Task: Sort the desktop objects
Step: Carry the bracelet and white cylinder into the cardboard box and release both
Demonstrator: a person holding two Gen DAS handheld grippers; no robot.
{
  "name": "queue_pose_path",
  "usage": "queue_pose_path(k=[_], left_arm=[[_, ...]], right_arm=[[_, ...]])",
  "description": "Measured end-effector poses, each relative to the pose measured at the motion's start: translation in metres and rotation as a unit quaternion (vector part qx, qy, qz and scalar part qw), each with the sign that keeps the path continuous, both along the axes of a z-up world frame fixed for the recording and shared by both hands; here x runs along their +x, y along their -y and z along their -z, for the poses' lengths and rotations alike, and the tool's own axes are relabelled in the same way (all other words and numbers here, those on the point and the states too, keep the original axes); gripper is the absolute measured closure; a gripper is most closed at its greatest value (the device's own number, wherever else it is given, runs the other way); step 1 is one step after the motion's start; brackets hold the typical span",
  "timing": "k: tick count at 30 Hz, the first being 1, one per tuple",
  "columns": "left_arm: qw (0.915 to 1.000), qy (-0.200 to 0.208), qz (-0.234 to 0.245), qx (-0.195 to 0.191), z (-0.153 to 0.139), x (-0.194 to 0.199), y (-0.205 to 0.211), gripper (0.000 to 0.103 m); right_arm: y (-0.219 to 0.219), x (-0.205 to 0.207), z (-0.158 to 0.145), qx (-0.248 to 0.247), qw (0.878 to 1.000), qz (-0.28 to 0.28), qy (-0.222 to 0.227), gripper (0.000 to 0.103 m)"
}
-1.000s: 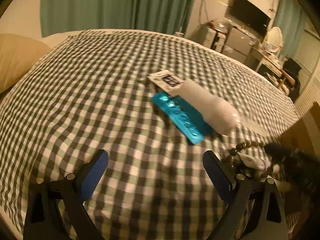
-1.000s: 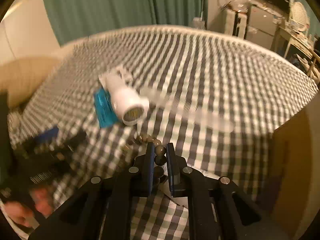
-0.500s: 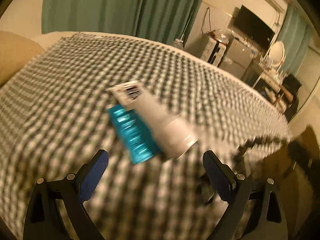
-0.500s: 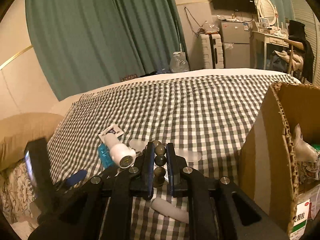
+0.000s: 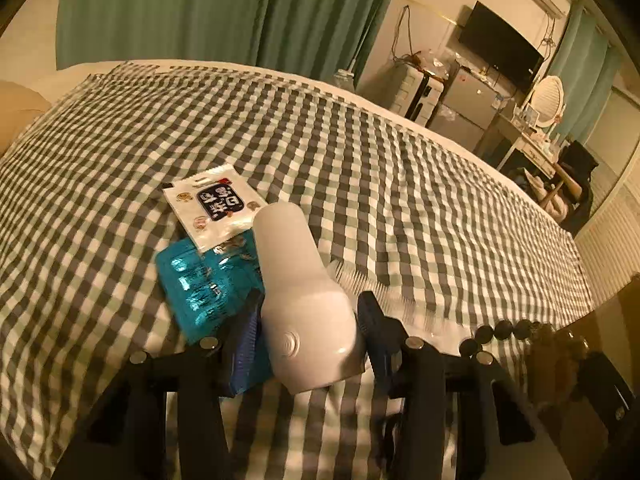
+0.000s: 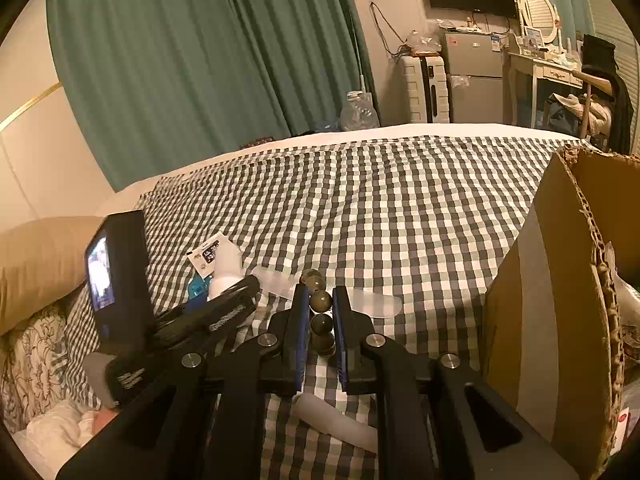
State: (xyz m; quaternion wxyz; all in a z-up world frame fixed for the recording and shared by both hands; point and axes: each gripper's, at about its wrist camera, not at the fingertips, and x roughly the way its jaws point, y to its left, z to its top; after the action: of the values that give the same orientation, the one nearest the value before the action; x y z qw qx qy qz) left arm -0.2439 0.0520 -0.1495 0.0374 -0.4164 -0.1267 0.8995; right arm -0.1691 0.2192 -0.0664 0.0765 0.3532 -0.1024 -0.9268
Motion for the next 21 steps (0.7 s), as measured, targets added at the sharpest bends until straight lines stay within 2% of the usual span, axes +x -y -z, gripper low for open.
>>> queue_pose_path(k=[5, 12, 16, 21], left_arm=[[0.9993, -0.024, 0.024, -0.014, -0.019, 0.023, 0.008, 0.054], [0.9993, -0.028, 0.024, 0.006, -0.047, 0.069, 0.027, 0.054], [0.9991, -0.024, 0.03, 0.015, -0.06, 0.097, 0.03, 0.054], [0.9974, -0.044, 0.054, 0.019, -0.086, 0.126, 0.018, 0.054]], right_arm=[[-0.002, 0.008, -0.006, -0.013, 1.0, -0.003, -0.009, 0.092], [0.004, 0.026, -0.027, -0.019, 1.0, -0.017, -0.014, 0.092], [0.0, 0.04, -0.04, -0.035, 0.999, -0.017, -0.019, 0.092], [-0.019, 0.067, -0.066, -0.053, 0.998, -0.002, -0.041, 0.092]])
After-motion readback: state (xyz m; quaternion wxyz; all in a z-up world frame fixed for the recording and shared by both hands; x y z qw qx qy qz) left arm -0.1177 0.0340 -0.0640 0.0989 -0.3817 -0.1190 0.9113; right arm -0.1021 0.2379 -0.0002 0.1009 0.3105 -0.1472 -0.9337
